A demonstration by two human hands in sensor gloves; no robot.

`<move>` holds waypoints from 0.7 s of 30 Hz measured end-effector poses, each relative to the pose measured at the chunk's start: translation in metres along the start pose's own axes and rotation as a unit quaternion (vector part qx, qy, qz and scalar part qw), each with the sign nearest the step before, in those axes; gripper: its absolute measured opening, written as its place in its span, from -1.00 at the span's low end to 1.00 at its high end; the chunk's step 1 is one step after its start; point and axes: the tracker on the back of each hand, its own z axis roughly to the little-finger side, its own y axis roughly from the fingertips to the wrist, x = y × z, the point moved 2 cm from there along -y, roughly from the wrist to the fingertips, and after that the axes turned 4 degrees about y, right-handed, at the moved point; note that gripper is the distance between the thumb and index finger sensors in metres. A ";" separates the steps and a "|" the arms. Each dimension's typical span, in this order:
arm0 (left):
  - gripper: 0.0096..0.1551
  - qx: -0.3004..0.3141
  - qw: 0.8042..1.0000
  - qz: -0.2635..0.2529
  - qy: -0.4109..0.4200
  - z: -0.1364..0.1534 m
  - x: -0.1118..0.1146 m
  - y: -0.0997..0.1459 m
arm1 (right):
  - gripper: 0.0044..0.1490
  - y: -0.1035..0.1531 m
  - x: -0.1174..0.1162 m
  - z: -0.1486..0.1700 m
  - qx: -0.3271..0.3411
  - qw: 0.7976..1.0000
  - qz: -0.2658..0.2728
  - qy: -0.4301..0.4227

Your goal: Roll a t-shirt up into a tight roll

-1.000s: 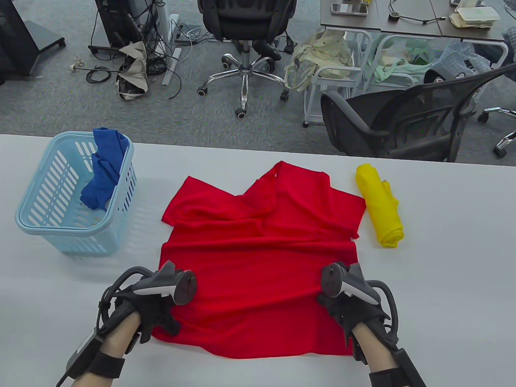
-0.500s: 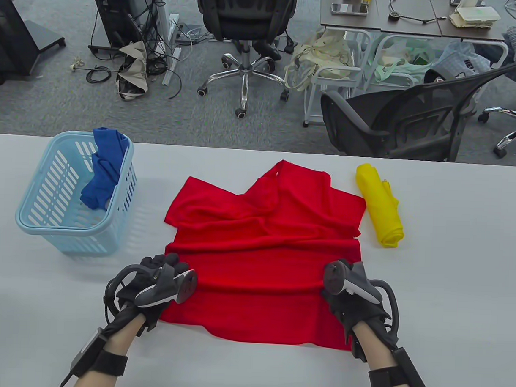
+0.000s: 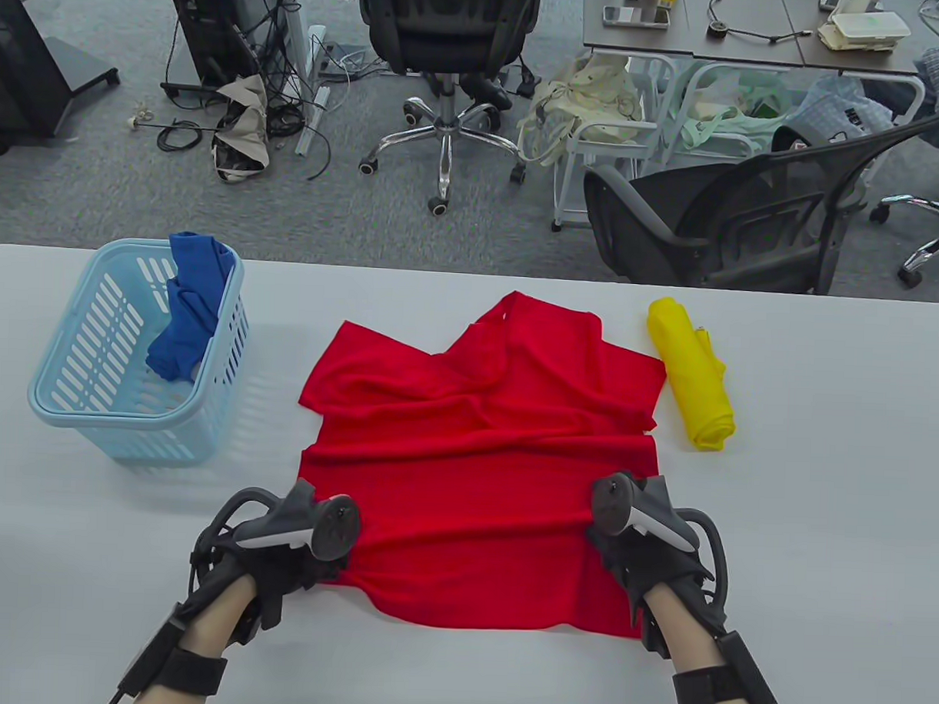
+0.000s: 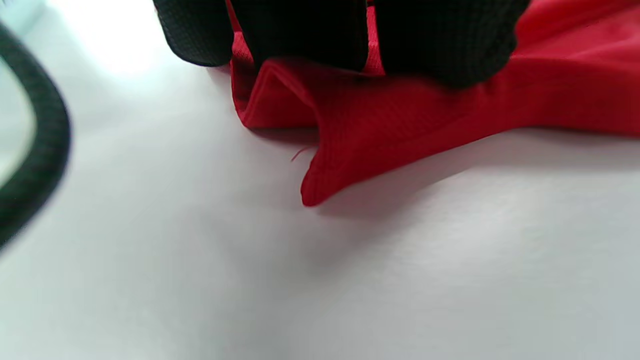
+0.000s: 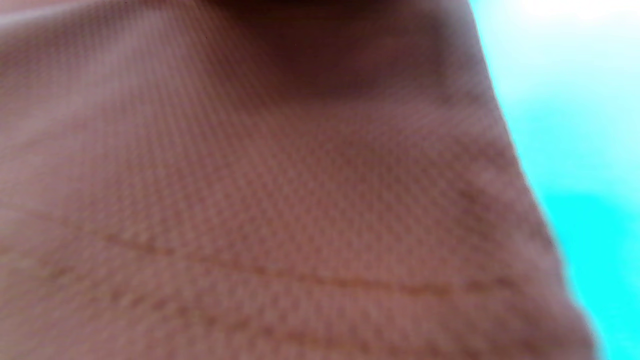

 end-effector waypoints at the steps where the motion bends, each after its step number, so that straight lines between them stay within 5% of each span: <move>1: -0.61 0.011 0.999 0.005 0.046 0.006 0.000 0.000 | -0.12 0.000 0.000 0.000 0.000 1.000 0.000 0.000; 4: -0.58 -0.008 0.990 0.005 0.140 0.027 0.008 -0.006 | -0.12 0.000 0.000 0.000 0.000 1.000 -0.001 -0.001; 8: -0.21 -0.060 0.998 -0.024 -0.017 0.029 0.015 -0.014 | -0.12 0.000 -0.001 0.000 0.001 1.000 -0.002 -0.002; 14: 0.11 -0.053 0.998 0.033 -0.020 0.030 0.018 -0.012 | -0.10 0.000 0.000 0.001 0.003 1.000 -0.003 -0.005; 18: 0.26 -0.089 0.990 0.075 -0.078 0.032 0.016 -0.008 | 0.20 0.006 0.003 0.007 0.039 0.999 -0.028 -0.018; 21: 0.14 -0.069 0.995 0.043 -0.056 0.030 0.003 0.000 | 0.32 0.011 0.005 0.008 0.042 0.999 -0.029 -0.003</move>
